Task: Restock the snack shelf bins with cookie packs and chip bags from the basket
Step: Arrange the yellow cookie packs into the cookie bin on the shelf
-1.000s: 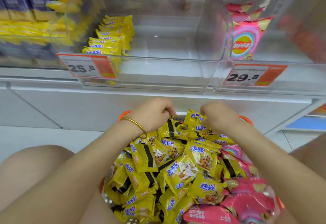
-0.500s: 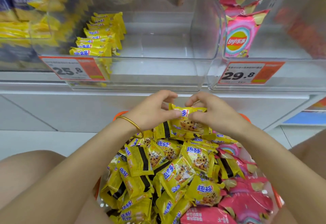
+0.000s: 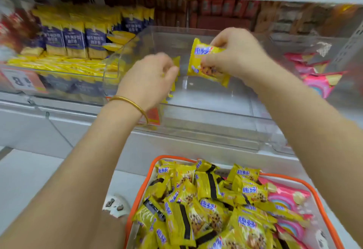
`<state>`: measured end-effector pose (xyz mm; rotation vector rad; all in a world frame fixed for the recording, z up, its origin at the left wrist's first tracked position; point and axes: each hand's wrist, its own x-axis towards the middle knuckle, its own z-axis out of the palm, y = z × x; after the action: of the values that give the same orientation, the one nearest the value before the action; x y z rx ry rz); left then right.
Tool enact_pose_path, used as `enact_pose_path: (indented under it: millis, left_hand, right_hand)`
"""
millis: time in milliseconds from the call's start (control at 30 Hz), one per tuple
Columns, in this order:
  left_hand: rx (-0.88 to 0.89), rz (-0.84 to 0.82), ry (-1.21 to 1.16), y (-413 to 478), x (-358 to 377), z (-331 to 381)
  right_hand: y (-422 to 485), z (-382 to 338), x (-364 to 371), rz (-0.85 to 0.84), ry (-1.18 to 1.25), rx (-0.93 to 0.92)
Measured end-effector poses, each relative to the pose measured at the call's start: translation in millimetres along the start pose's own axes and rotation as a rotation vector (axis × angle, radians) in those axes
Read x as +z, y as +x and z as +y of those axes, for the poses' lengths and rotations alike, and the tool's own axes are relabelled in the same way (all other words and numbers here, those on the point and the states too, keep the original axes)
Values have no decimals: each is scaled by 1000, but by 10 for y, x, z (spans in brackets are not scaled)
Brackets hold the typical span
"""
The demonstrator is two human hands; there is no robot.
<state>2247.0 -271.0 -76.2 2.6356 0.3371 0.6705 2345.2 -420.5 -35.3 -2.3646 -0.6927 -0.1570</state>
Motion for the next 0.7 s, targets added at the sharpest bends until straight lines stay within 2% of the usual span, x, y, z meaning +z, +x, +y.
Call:
enact_pose_path:
  millis: [100, 300, 400, 500, 600, 700]
  left_hand:
    - [2, -186, 150, 8, 117, -155]
    - [115, -248, 302, -18, 173, -172]
    - [126, -241, 304, -65, 191, -179]
    - [97, -242, 237, -62, 191, -159]
    - [95, -246, 188, -67, 212, -177]
    - [76, -227, 136, -64, 213, -198]
  right_hand:
    - [591, 253, 541, -109, -186, 104]
    - [1127, 446, 1059, -214, -470, -22]
    - [1239, 505, 1170, -123, -542, -12]
    - [1284, 530, 1260, -13, -679, -121]
    - [1300, 519, 1336, -17, -679, -199]
    - [1304, 509, 1341, -17, -724, -196]
